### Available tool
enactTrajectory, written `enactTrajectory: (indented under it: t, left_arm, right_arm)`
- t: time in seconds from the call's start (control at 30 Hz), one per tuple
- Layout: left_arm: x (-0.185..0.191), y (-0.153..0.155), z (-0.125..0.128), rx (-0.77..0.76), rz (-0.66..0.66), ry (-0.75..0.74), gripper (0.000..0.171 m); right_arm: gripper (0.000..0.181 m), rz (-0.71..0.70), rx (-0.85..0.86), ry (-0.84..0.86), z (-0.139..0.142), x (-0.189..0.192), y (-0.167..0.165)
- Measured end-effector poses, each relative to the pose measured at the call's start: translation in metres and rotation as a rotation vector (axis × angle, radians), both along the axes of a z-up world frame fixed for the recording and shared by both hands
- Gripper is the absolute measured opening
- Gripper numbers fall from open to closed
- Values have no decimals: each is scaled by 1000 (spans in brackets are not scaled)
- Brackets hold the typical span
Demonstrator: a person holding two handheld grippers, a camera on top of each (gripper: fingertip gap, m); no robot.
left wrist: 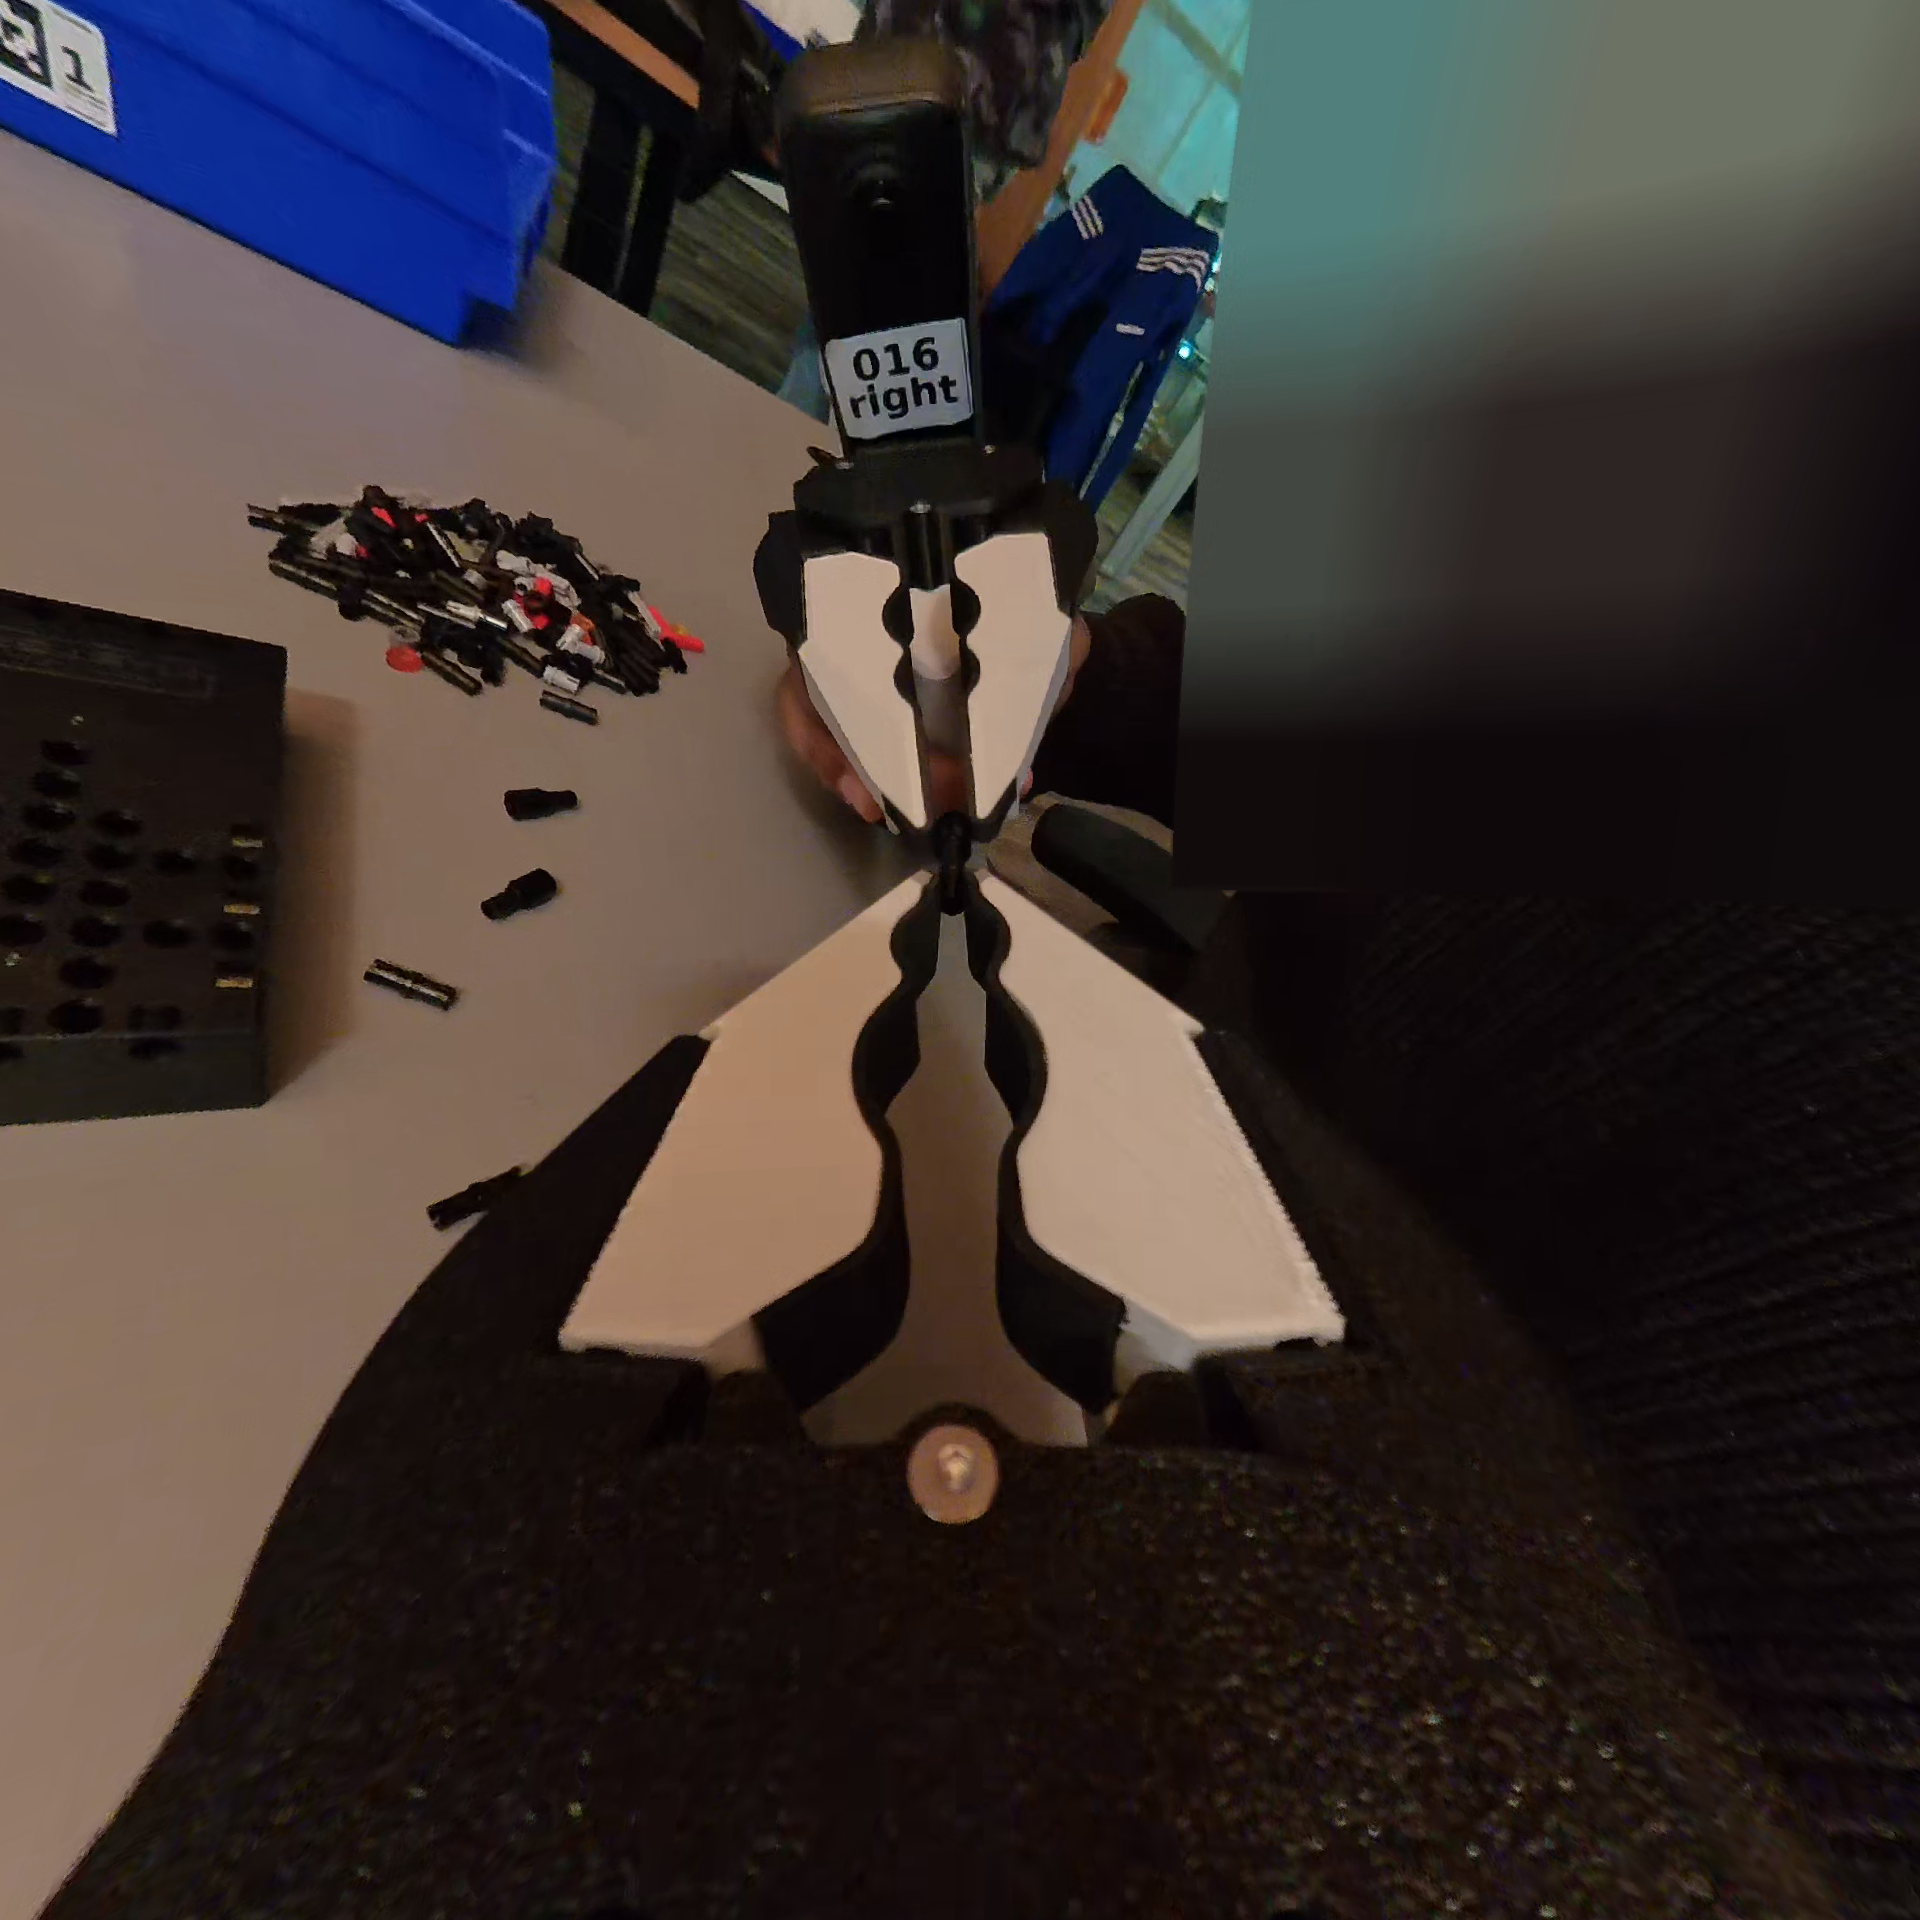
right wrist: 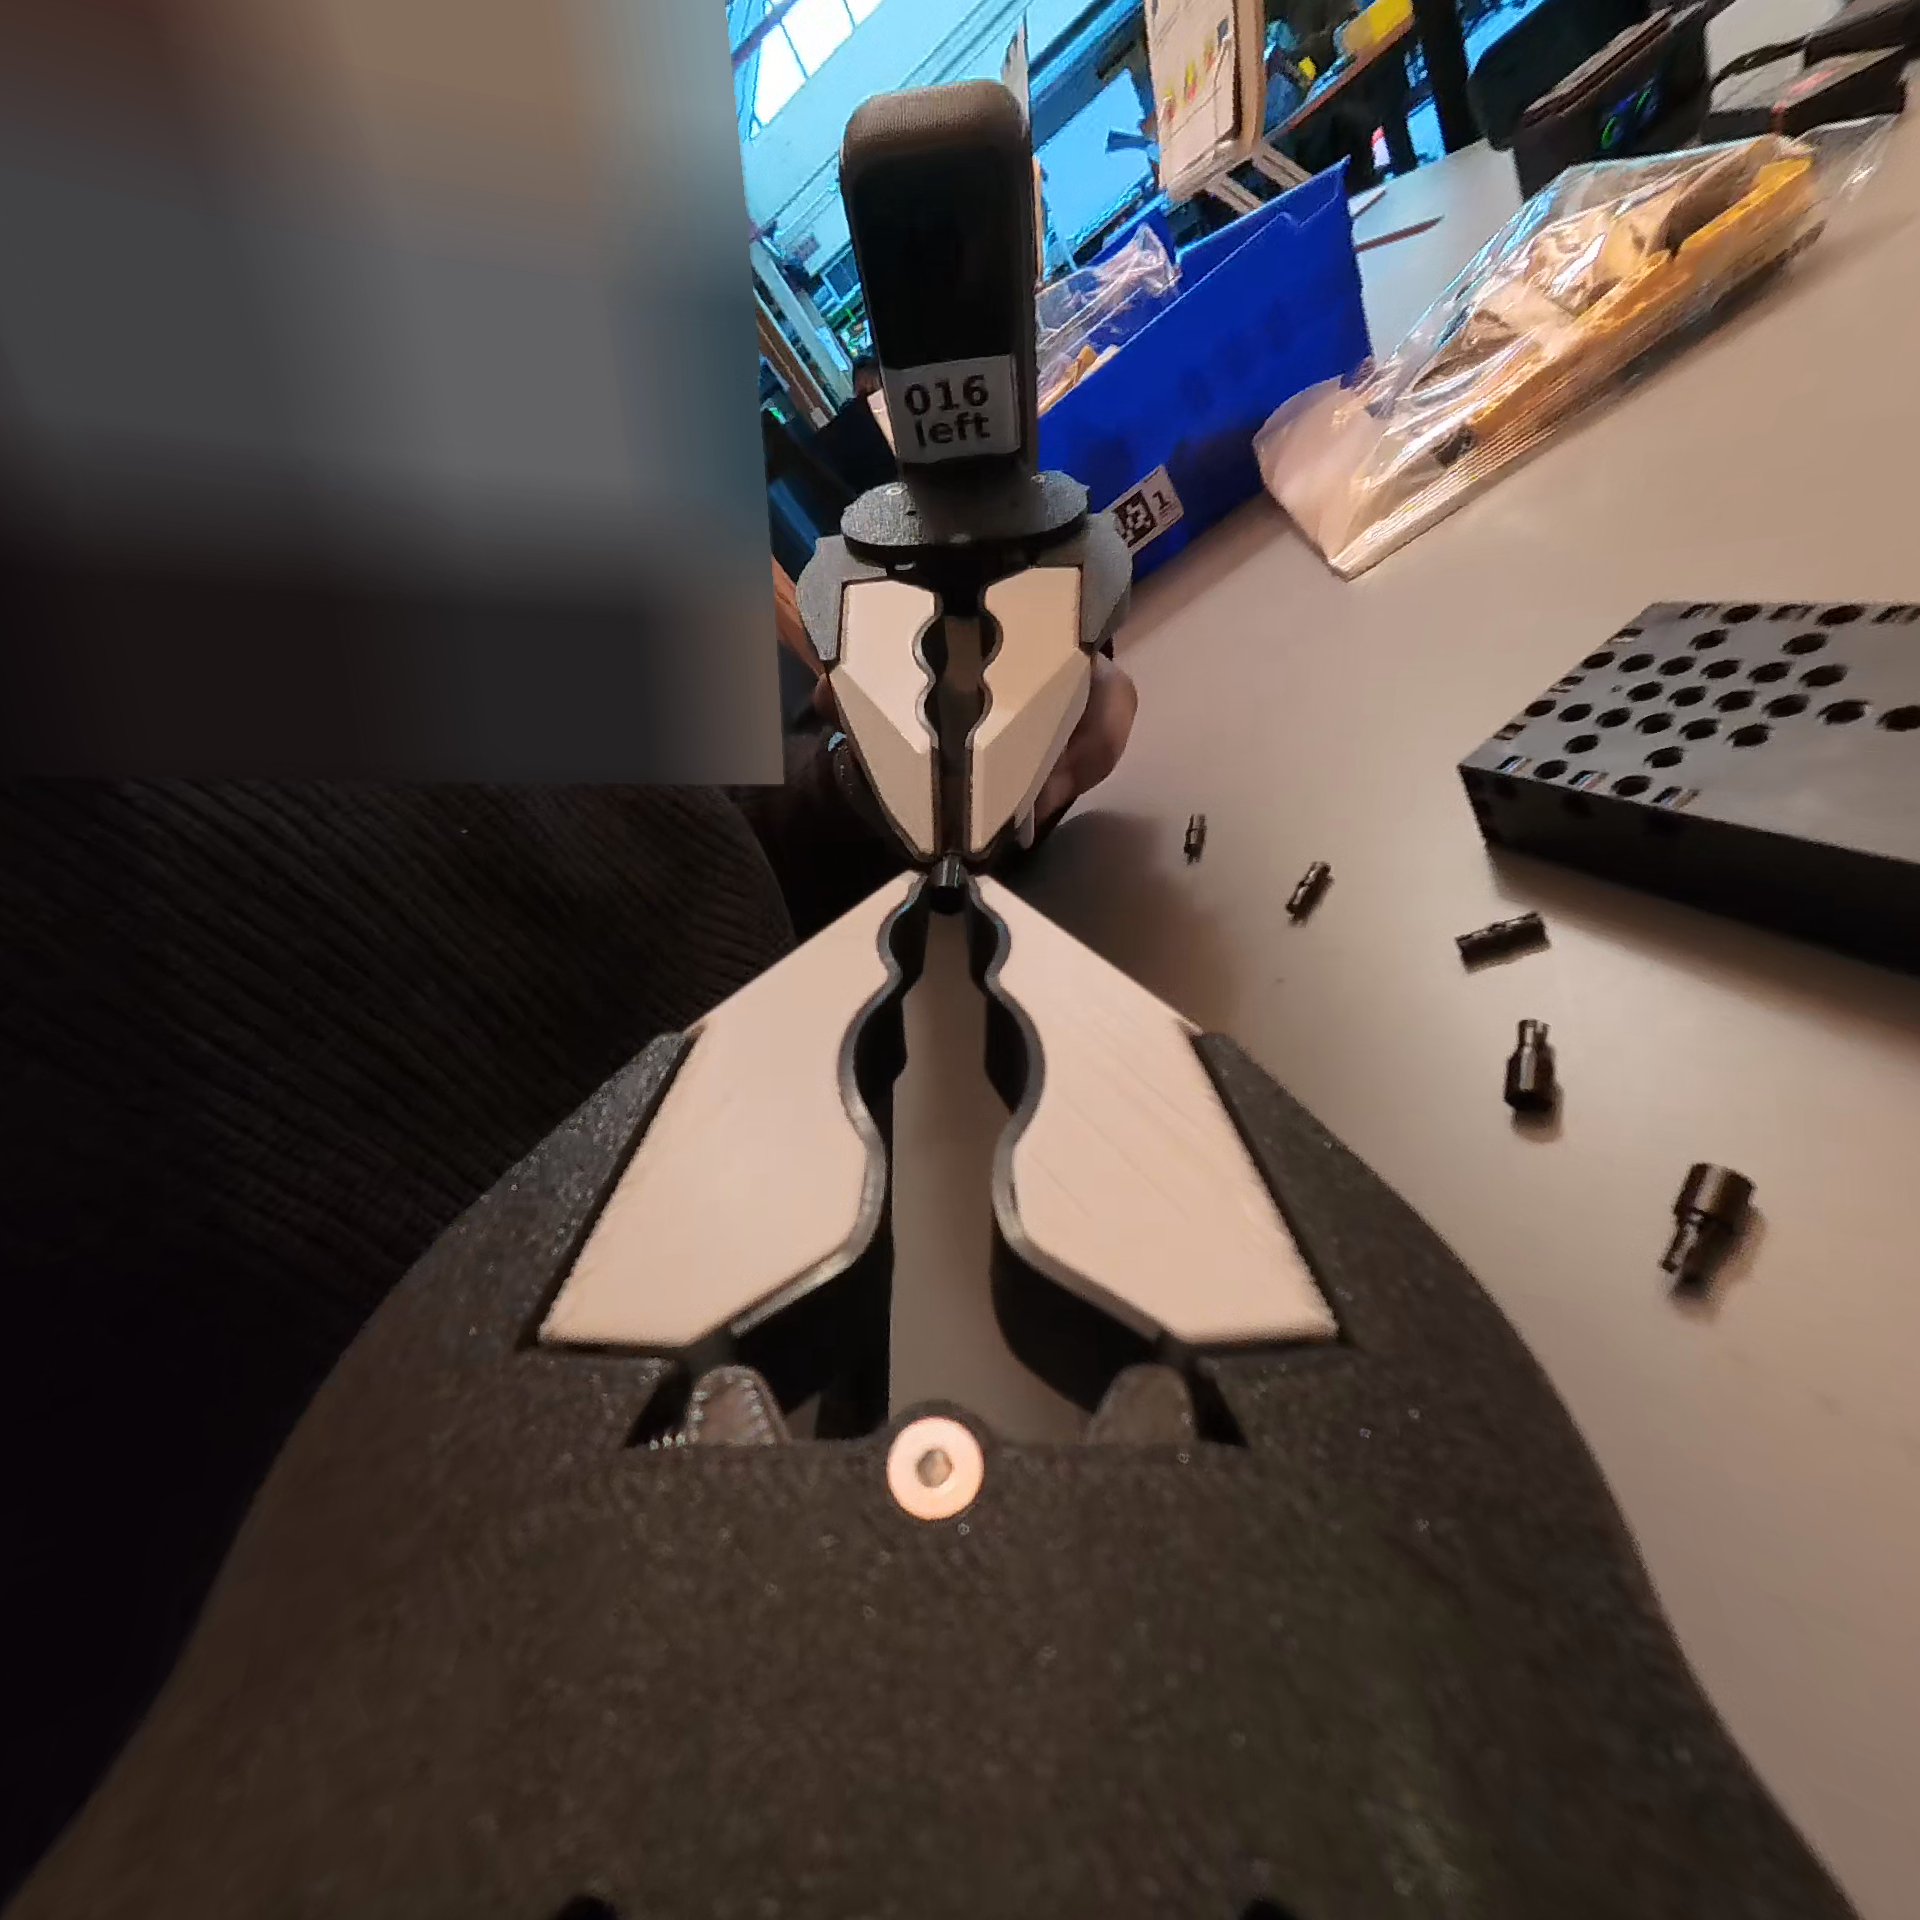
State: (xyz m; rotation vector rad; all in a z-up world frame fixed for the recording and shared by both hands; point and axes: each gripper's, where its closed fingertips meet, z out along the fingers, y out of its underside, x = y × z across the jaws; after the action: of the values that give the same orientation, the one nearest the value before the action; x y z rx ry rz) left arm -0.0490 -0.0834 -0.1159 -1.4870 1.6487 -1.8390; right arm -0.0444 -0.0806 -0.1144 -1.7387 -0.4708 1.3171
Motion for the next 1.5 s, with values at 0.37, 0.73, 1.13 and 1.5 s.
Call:
enactTrajectory:
  t: [0.37,0.73,1.13,1.5]
  left_arm:
    - [-1,-4,-6,22,-29,28,3]
    - [-5,-13,-16,57,-84,74,3]
    - [-4,-14,-20,49,-99,105,3]
    - [-6,-23,-34,121,-138,170,3]
  right_arm:
    - [6,40,-19,-36,-6,-1,-4]
    - [6,132,-53,-95,-17,-5,-14]
    - [6,167,-80,-100,-21,-6,-16]
    - [6,257,-73,-257,-37,-8,-25]
